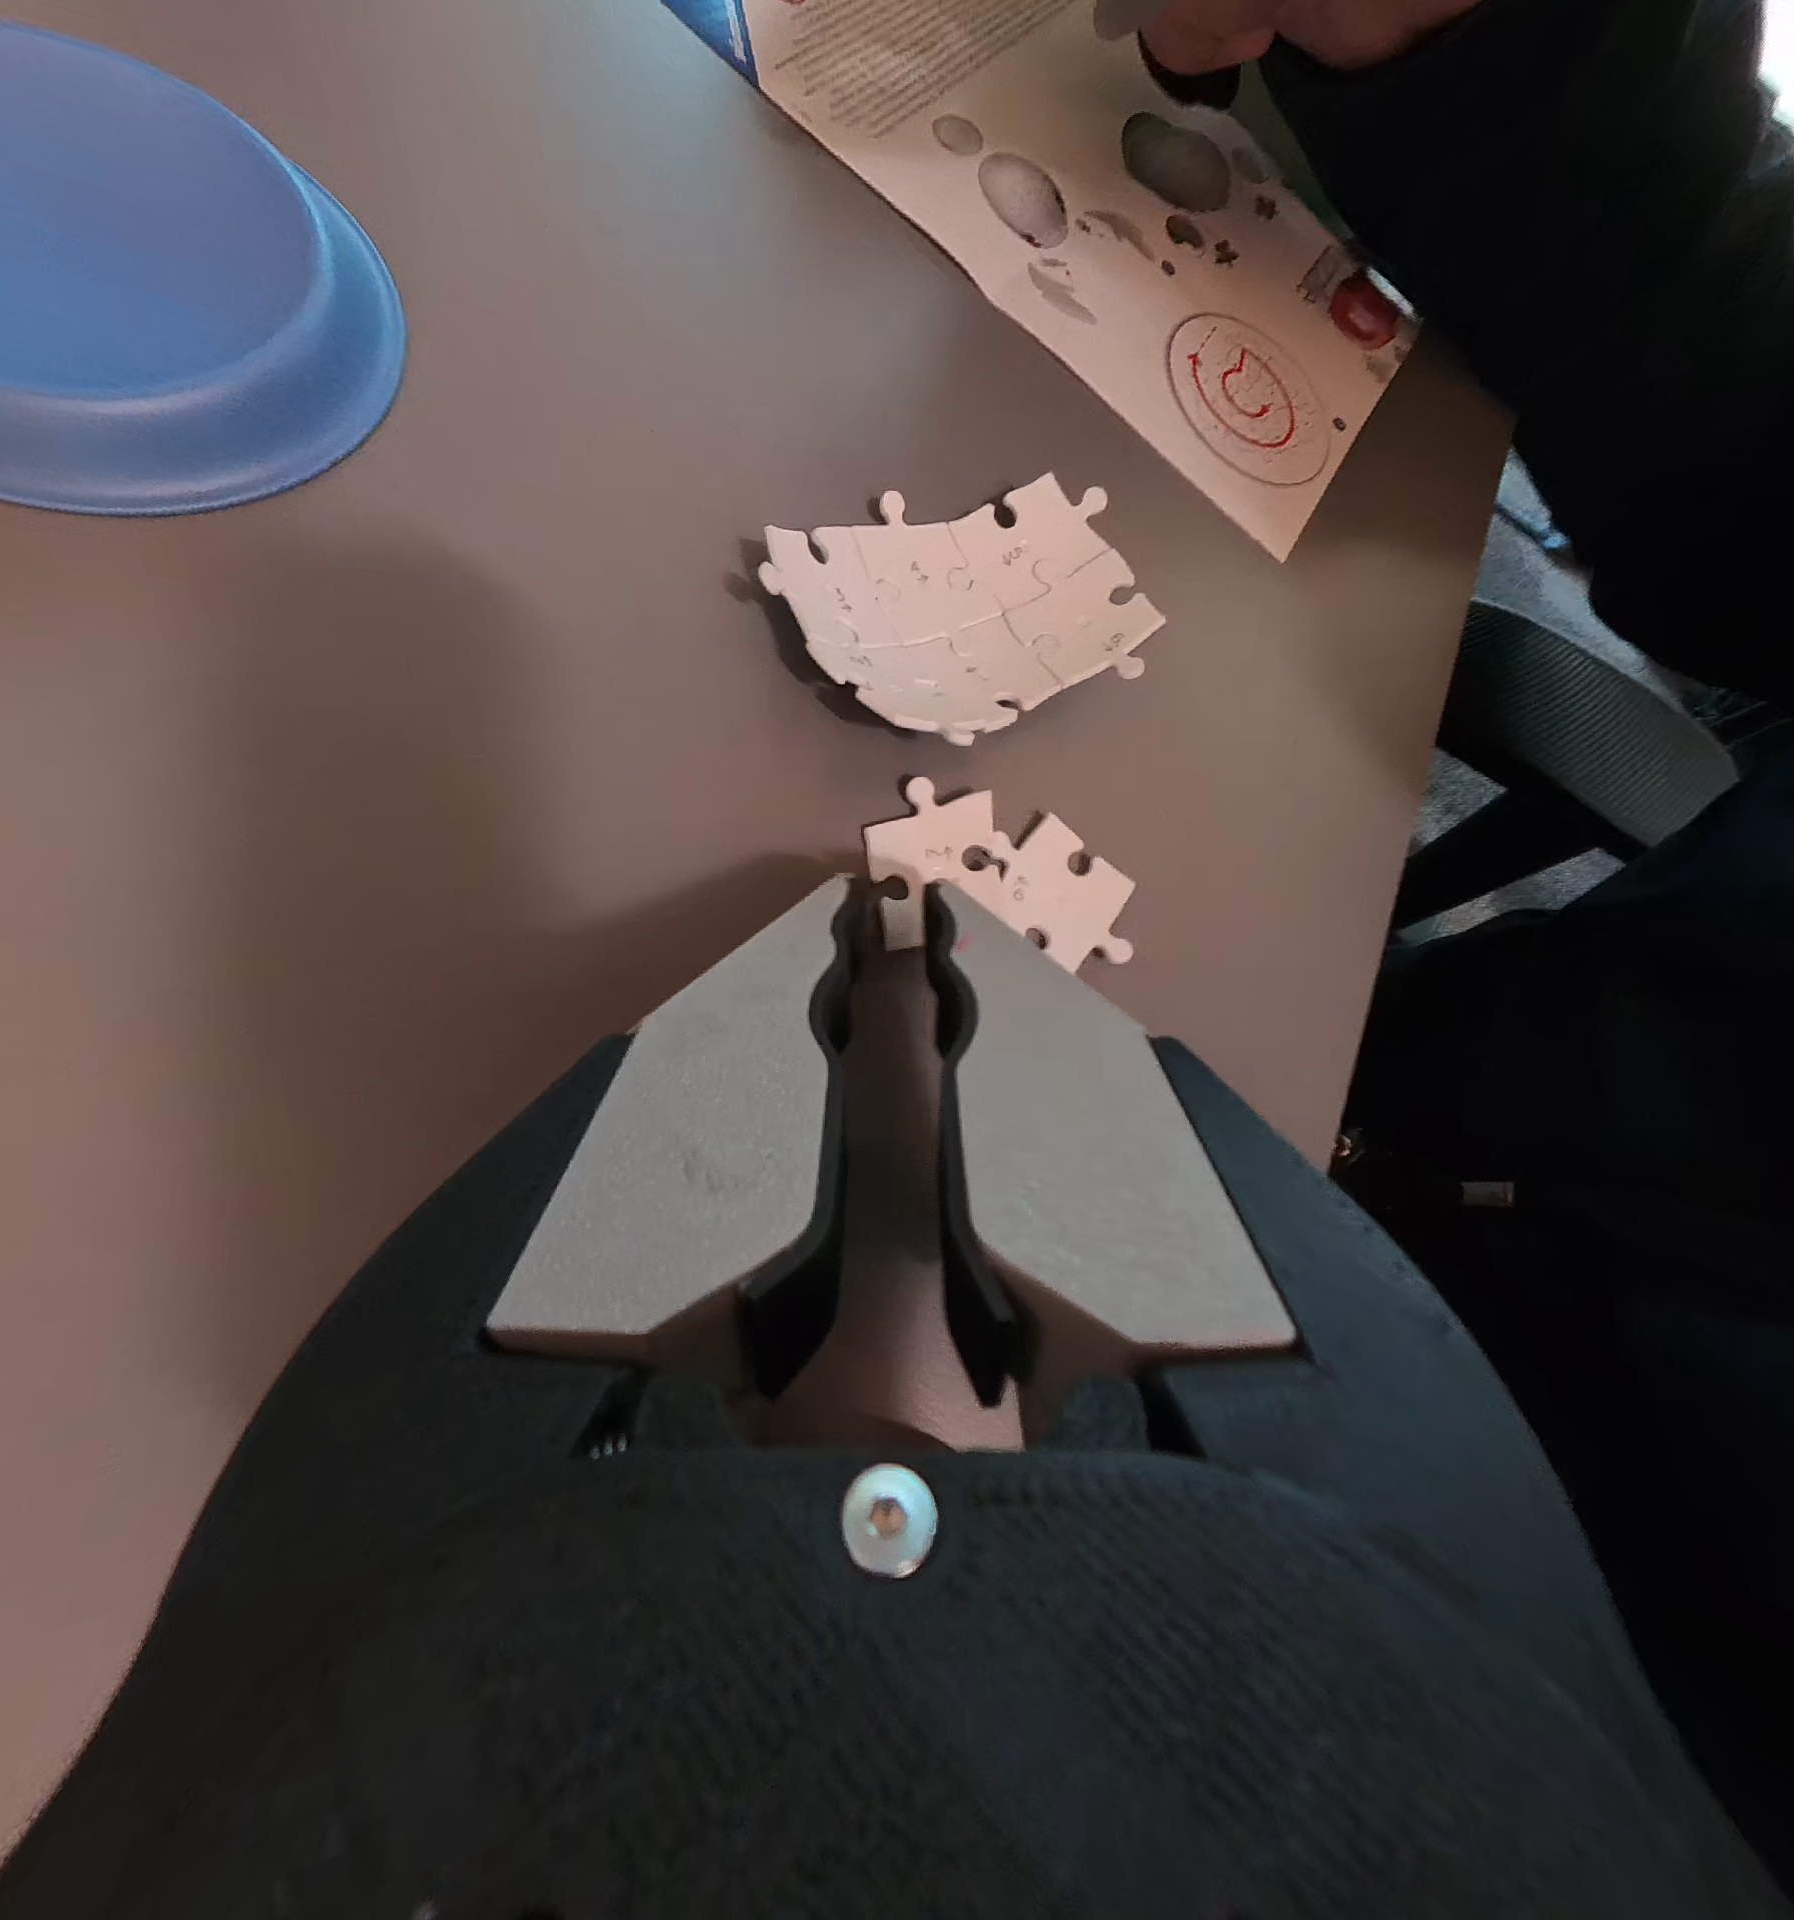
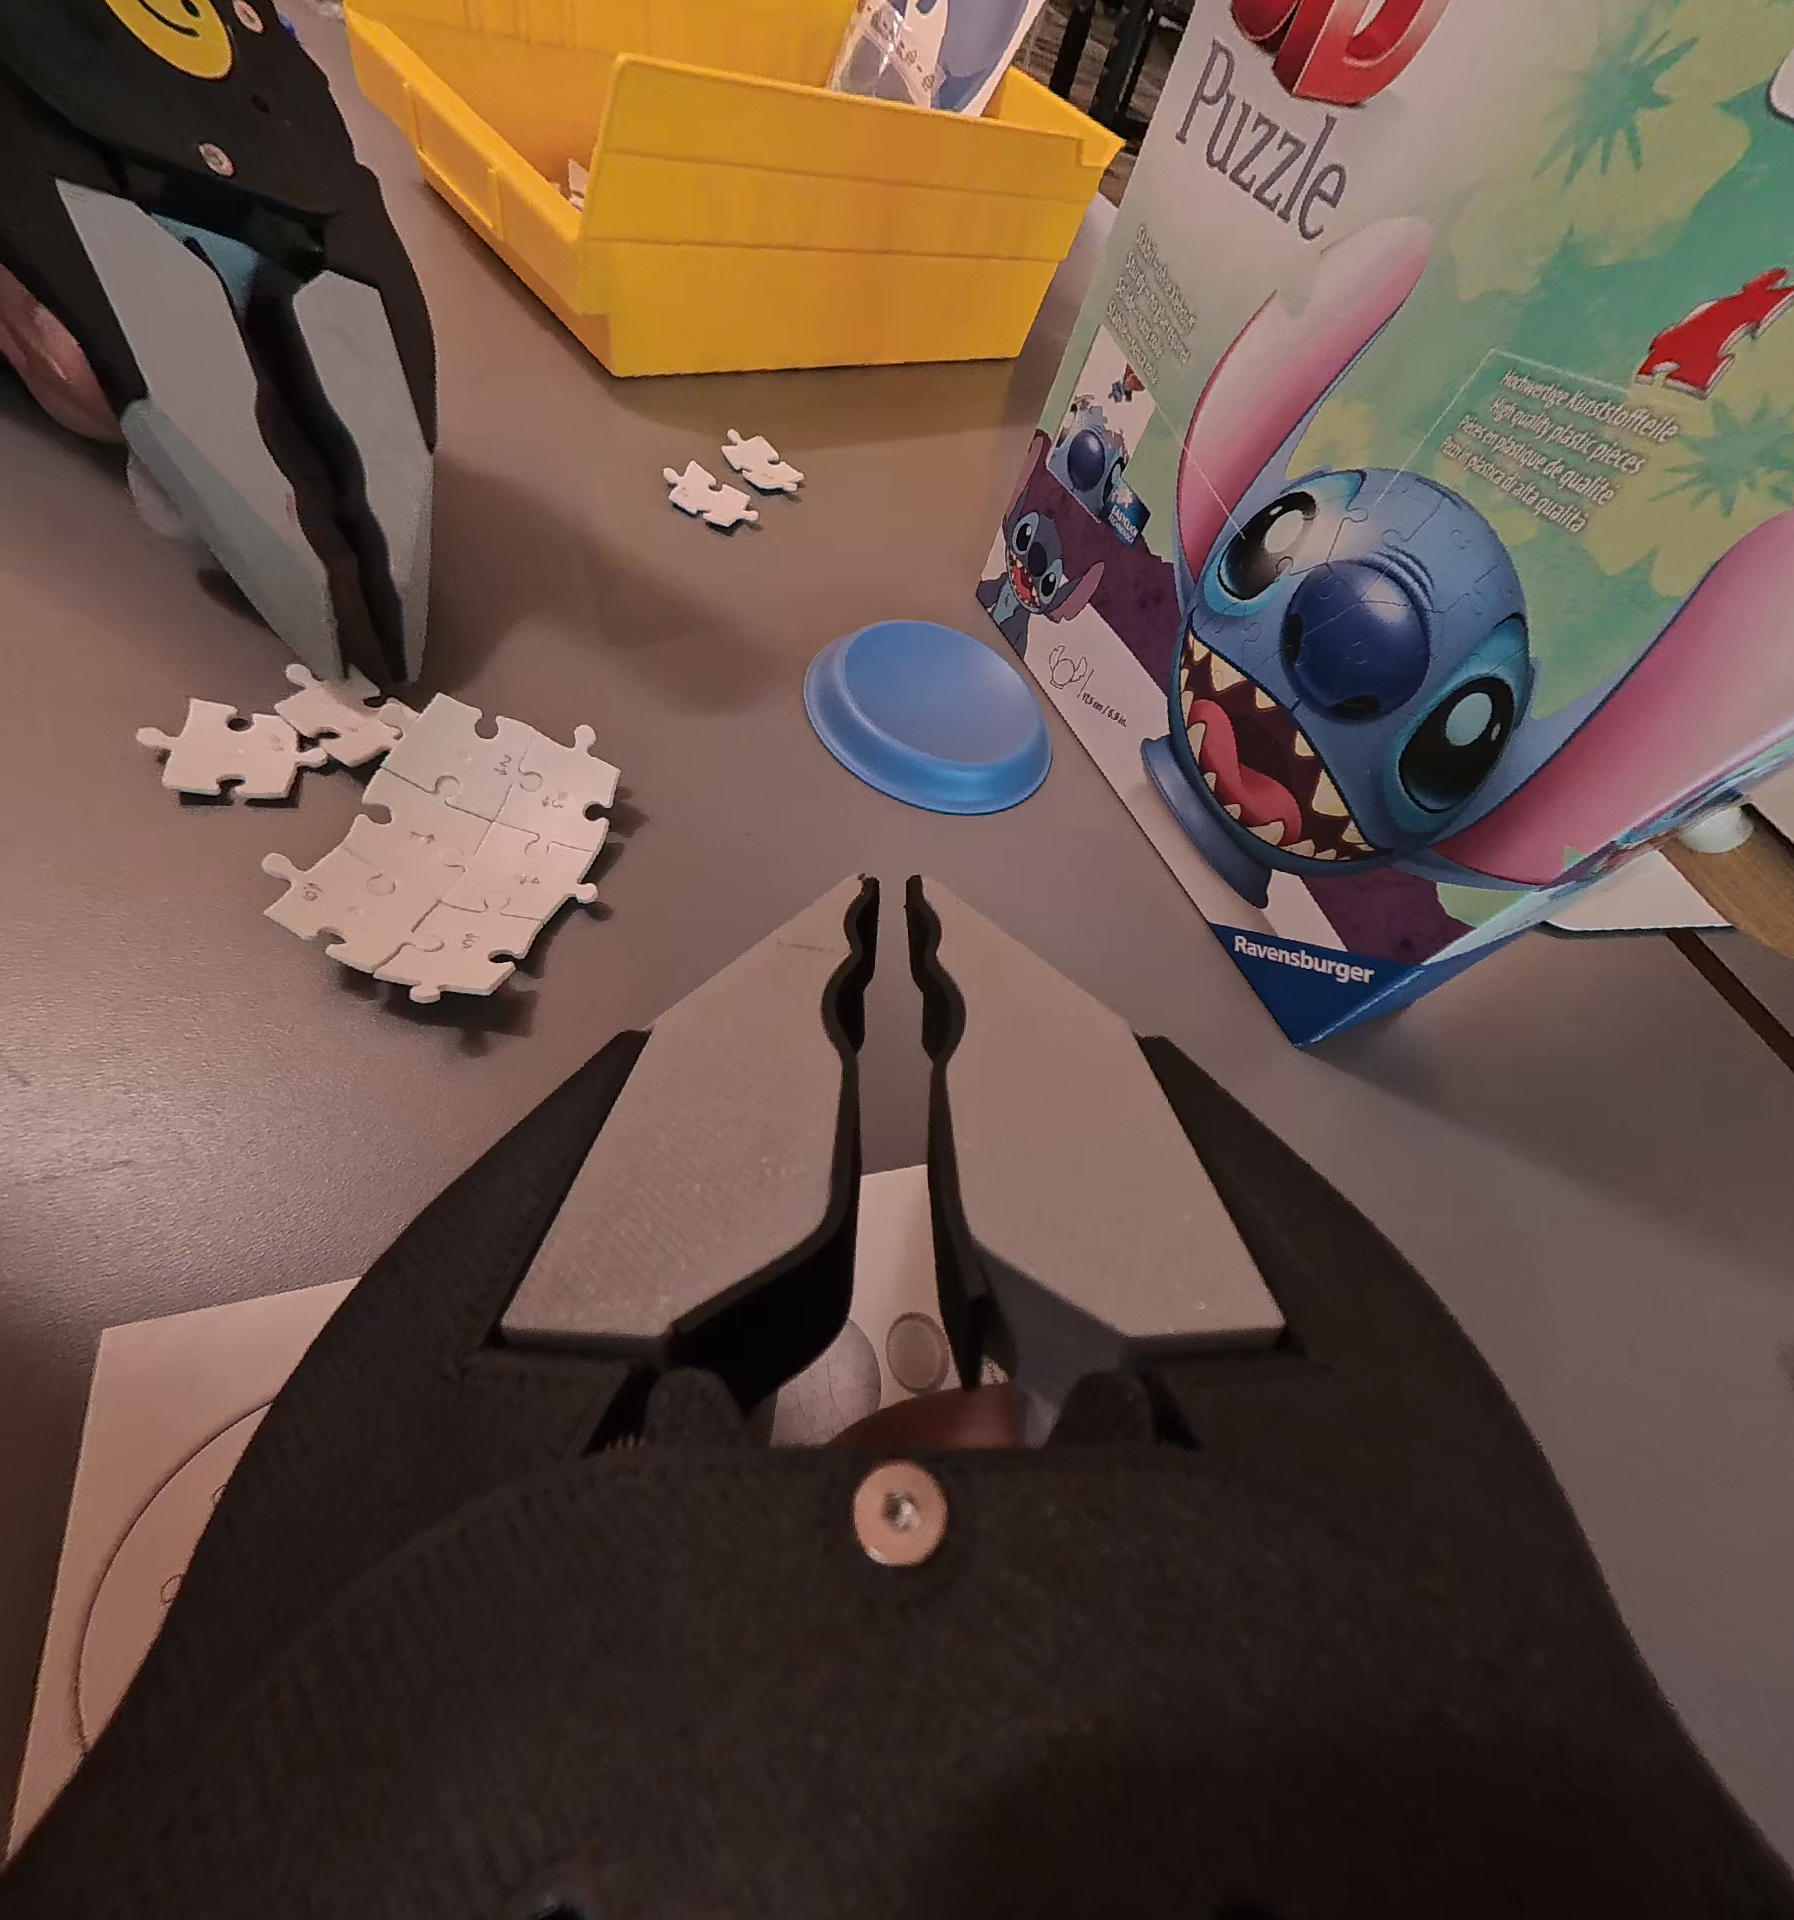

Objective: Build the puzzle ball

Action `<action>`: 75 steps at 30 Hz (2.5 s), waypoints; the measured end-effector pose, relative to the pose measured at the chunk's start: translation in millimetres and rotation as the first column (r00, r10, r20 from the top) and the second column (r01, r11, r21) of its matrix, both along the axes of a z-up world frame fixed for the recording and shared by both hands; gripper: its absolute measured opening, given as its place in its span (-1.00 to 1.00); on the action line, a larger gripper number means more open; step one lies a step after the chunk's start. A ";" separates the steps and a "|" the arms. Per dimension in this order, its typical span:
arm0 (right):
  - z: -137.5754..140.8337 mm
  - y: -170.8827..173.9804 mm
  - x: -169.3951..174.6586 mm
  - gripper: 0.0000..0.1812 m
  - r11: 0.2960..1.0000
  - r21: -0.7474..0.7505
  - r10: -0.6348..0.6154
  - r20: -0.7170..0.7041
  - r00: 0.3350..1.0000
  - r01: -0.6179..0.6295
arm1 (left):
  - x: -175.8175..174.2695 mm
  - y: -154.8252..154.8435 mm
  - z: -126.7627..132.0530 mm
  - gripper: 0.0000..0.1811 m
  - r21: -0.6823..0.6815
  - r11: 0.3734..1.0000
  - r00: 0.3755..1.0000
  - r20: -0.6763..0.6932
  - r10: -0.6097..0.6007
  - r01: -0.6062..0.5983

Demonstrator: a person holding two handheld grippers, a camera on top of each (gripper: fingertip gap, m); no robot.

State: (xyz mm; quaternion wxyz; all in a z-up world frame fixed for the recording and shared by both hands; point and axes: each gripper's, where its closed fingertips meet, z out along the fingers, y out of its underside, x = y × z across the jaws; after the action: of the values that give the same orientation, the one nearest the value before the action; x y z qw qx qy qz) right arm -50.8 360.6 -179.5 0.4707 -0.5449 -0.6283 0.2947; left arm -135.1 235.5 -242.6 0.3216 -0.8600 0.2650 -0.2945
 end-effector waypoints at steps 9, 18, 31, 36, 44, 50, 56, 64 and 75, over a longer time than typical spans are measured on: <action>6.2 -5.3 0.0 -0.98 1.000 0.011 0.015 -0.018 1.000 -0.015 | 1.4 14.7 10.5 -0.68 -0.037 0.998 0.992 0.111 0.062 -0.059; 14.4 -10.1 1.5 -0.98 0.999 0.029 0.027 -0.044 0.999 -0.026 | 15.1 30.3 5.1 -0.65 -0.080 0.994 0.994 0.075 0.083 -0.077; 15.9 -15.9 0.5 -0.99 0.998 0.039 0.046 -0.047 0.998 -0.044 | 32.0 29.5 3.4 -0.77 -0.087 0.995 0.994 0.089 0.063 -0.055; 15.8 -16.6 0.4 -0.98 0.998 0.039 0.048 -0.046 0.998 -0.046 | 32.0 32.9 5.9 -0.92 -0.066 0.995 0.992 0.099 0.083 -0.076; 14.2 -16.9 -0.2 -0.98 0.998 0.037 0.050 -0.041 0.998 -0.048 | 29.9 35.3 9.3 -0.94 -0.051 0.993 0.986 0.123 0.108 -0.102; 13.2 -16.8 -0.5 -0.98 0.998 0.034 0.050 -0.039 0.998 -0.048 | 29.6 35.5 9.7 -0.95 -0.047 0.993 0.985 0.127 0.114 -0.109; 12.2 -16.3 -0.8 -0.98 0.998 0.032 0.048 -0.037 0.998 -0.047 | 30.0 35.0 10.1 -0.95 -0.044 0.993 0.985 0.130 0.114 -0.110; 12.0 -16.5 -1.0 -0.99 0.998 0.031 0.049 -0.036 0.998 -0.048 | 30.0 35.1 10.6 -0.95 -0.043 0.993 0.984 0.133 0.115 -0.110; 12.6 -16.8 -1.1 -0.99 0.998 0.031 0.050 -0.039 0.998 -0.048 | 31.3 33.9 13.6 -0.97 -0.036 0.993 0.981 0.156 0.114 -0.109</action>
State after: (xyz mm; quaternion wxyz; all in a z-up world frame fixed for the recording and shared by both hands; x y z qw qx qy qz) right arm -51.9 343.7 -166.9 0.4837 -0.5163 -0.6364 0.3074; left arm -103.9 269.4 -229.0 0.3460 -0.8516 0.1861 -0.3469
